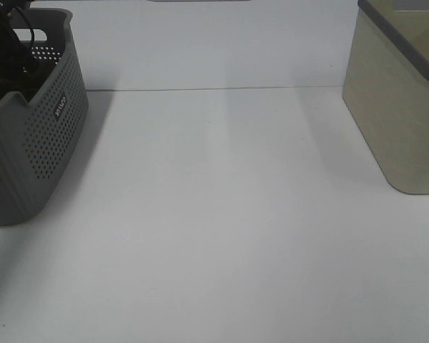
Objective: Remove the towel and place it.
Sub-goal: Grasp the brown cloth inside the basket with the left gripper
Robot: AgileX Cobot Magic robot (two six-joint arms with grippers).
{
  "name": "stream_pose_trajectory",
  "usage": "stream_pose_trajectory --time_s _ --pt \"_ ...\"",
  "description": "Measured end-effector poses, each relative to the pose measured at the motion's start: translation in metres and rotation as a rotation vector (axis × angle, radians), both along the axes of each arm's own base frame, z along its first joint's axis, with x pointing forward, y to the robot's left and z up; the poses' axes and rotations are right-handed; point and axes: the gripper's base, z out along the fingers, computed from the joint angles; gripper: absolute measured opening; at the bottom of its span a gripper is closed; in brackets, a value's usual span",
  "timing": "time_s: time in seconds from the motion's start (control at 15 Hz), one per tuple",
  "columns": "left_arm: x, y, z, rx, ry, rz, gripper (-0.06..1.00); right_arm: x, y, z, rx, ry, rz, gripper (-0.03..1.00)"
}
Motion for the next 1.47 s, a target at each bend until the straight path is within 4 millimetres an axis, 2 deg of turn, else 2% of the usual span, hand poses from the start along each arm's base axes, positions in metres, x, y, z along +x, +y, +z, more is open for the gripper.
stream_pose_trajectory --time_s 0.13,0.33,0.87,1.0,1.2,1.47 --pt "0.001 0.0 0.0 0.001 -0.005 -0.003 0.62 0.0 0.0 0.0 0.0 0.0 0.0 0.48" --pt "0.001 0.001 0.0 0.017 -0.009 -0.008 0.5 0.0 0.0 0.0 0.0 0.0 0.0 0.48" --pt "-0.001 0.002 0.003 0.027 0.009 0.001 0.29 0.0 0.0 0.0 0.0 0.0 0.0 0.48" --pt "-0.002 0.003 0.005 0.034 0.008 0.002 0.22 0.0 0.0 0.0 0.0 0.0 0.0 0.48" --pt "-0.003 0.003 0.007 0.039 0.011 0.004 0.02 0.0 0.0 0.0 0.0 0.0 0.0 0.48" --pt "-0.006 0.003 0.018 0.039 -0.004 0.009 0.0 0.0 0.0 0.0 0.0 0.0 0.0 0.48"
